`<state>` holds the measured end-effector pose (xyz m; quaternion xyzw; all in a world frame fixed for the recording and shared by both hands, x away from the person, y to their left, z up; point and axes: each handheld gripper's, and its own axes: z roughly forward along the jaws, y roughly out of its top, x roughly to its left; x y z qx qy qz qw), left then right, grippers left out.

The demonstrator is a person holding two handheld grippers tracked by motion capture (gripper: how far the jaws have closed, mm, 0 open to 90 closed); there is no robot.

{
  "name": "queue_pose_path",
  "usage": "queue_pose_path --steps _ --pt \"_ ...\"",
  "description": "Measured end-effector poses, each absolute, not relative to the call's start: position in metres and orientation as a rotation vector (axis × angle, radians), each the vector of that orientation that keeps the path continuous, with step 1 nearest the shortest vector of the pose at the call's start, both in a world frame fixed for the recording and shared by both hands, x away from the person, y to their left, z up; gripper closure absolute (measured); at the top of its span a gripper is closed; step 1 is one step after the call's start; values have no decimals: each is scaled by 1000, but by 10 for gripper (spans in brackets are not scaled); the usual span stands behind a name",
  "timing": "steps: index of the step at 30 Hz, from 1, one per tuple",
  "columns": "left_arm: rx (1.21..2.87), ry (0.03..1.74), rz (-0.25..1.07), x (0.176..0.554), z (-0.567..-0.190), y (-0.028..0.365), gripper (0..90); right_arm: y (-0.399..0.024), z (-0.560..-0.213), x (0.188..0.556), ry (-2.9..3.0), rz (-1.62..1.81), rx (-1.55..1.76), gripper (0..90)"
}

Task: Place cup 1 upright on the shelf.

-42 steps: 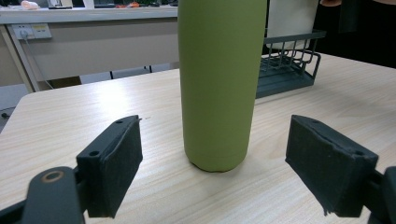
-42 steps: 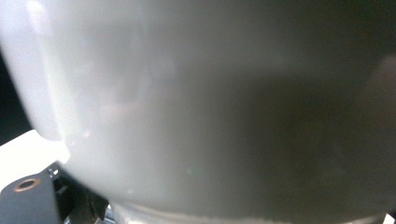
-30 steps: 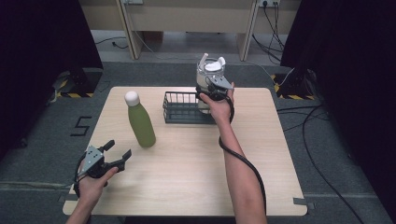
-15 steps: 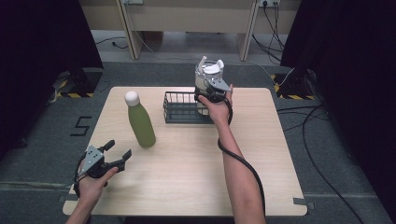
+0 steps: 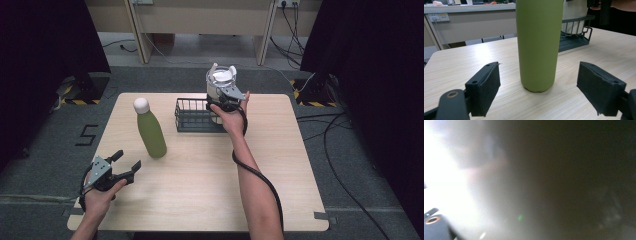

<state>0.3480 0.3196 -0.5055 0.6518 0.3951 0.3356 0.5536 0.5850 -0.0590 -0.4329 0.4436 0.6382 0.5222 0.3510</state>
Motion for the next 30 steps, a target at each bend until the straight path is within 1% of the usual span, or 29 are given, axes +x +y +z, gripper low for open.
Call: queue_pose_path --steps 9,30 --pt "1544 932 792 349 -506 318 178 -65 -433 577 1669 1351 1126 7" --pt "1546 930 800 349 -504 318 159 -87 -429 539 1704 1364 1090 2"
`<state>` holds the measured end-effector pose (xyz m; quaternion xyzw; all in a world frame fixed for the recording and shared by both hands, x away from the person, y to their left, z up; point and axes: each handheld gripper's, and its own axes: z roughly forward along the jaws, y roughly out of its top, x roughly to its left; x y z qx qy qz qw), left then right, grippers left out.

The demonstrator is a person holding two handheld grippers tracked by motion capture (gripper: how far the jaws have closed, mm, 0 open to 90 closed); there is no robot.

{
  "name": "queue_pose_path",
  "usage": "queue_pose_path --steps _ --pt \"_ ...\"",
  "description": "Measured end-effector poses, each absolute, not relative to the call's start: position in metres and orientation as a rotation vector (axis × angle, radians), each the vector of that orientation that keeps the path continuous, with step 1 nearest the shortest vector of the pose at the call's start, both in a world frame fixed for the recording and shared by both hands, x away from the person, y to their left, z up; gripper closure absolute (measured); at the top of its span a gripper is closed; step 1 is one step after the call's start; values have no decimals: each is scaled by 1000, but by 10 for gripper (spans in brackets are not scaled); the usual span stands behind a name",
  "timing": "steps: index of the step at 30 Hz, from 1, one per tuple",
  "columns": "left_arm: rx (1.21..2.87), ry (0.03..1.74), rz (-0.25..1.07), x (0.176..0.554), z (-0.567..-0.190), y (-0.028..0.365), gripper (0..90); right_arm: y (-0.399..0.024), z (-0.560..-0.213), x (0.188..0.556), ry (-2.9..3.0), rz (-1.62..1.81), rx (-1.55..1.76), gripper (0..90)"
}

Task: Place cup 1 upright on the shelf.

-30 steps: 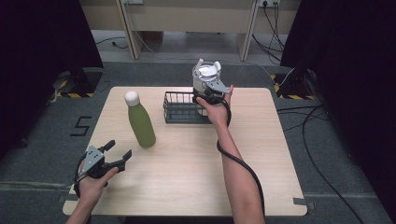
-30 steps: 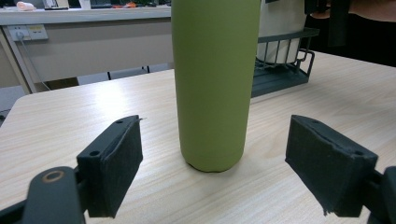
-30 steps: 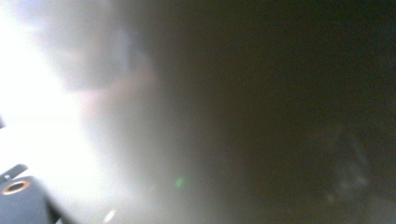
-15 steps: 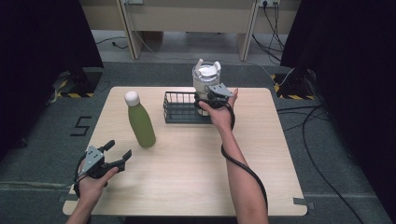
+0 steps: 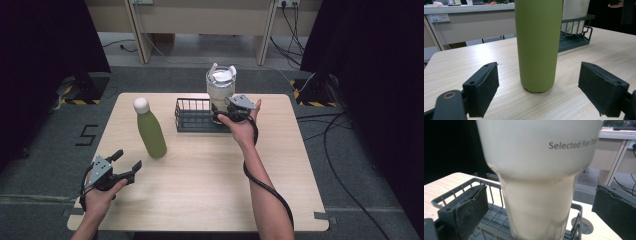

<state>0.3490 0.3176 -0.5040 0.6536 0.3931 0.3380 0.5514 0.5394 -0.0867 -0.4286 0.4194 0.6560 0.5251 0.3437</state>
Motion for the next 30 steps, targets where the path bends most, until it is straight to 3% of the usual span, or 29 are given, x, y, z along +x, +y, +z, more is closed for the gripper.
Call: queue_pose_path --steps 30 --pt "1537 868 784 387 -479 298 144 -132 -437 475 1701 1384 1106 20"
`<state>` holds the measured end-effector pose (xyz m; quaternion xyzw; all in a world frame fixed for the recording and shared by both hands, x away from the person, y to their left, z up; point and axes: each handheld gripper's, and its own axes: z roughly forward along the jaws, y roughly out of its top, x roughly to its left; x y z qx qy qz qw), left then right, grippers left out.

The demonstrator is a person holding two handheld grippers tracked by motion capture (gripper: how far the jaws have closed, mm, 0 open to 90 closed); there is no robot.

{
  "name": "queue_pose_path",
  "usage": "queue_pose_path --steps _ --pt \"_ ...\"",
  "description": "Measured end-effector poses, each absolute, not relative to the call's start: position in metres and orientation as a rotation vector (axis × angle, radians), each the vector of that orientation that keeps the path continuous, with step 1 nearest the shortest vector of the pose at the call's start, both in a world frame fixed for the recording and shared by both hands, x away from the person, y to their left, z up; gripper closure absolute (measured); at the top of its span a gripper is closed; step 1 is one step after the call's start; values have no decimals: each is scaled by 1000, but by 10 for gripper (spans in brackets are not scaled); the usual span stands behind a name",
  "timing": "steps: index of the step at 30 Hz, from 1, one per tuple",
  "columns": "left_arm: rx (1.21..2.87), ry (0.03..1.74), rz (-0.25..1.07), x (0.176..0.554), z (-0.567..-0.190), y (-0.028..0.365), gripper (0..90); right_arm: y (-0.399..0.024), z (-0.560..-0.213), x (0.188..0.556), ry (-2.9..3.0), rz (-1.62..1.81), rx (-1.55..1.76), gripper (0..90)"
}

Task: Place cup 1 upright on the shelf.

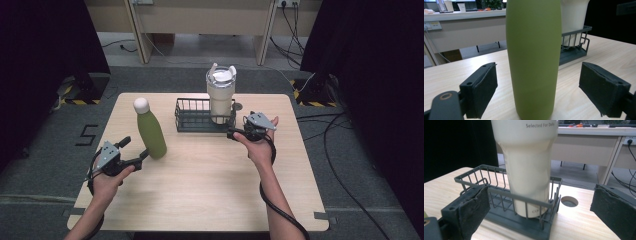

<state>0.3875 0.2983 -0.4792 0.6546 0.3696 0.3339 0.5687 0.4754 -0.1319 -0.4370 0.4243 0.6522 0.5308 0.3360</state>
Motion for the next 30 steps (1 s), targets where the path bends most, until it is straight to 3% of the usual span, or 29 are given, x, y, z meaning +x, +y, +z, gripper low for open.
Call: queue_pose_path --steps 30 --pt "1535 869 759 442 -471 272 143 -180 -452 432 1656 1359 1155 29"
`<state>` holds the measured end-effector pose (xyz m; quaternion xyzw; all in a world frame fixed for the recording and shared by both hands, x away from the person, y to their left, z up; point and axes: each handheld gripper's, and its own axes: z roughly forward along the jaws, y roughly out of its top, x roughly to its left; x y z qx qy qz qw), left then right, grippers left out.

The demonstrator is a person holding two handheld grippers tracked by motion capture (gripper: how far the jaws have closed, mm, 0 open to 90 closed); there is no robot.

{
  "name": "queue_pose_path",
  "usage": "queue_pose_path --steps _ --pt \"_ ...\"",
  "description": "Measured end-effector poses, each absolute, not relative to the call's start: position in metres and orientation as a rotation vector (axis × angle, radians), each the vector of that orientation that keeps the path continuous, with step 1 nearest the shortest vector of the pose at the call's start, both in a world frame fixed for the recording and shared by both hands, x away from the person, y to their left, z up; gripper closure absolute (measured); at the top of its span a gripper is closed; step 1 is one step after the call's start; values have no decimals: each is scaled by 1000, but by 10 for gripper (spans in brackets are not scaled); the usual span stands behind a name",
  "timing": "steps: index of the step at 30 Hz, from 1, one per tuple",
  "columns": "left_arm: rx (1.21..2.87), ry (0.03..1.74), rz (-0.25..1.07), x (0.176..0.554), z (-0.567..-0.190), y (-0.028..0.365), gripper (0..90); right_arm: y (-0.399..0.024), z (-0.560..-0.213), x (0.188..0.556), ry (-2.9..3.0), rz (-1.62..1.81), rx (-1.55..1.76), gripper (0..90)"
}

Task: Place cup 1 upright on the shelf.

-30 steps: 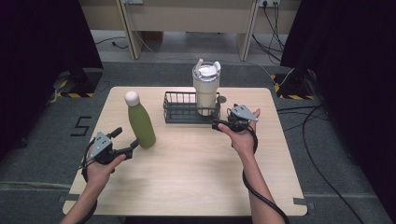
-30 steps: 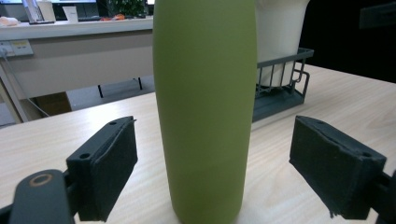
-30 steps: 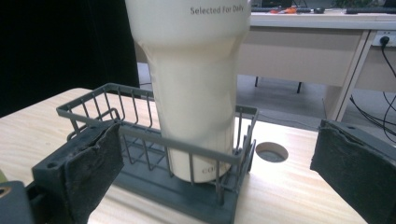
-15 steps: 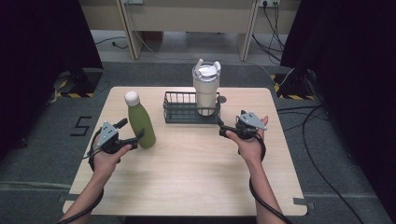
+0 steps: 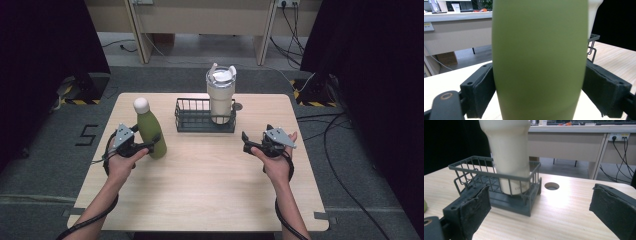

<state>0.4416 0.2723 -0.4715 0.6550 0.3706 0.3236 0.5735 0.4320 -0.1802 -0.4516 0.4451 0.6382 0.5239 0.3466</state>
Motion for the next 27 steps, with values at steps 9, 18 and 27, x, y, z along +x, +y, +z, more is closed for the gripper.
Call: queue_pose_path --steps 9,18,27 --pt "1521 857 764 446 -472 271 203 -193 -459 421 1654 1340 1170 33" --pt "1515 846 759 446 -473 273 207 -198 -463 418 1654 1329 1184 38" --pt "1516 841 759 447 -473 273 208 -199 -465 417 1652 1326 1191 41"
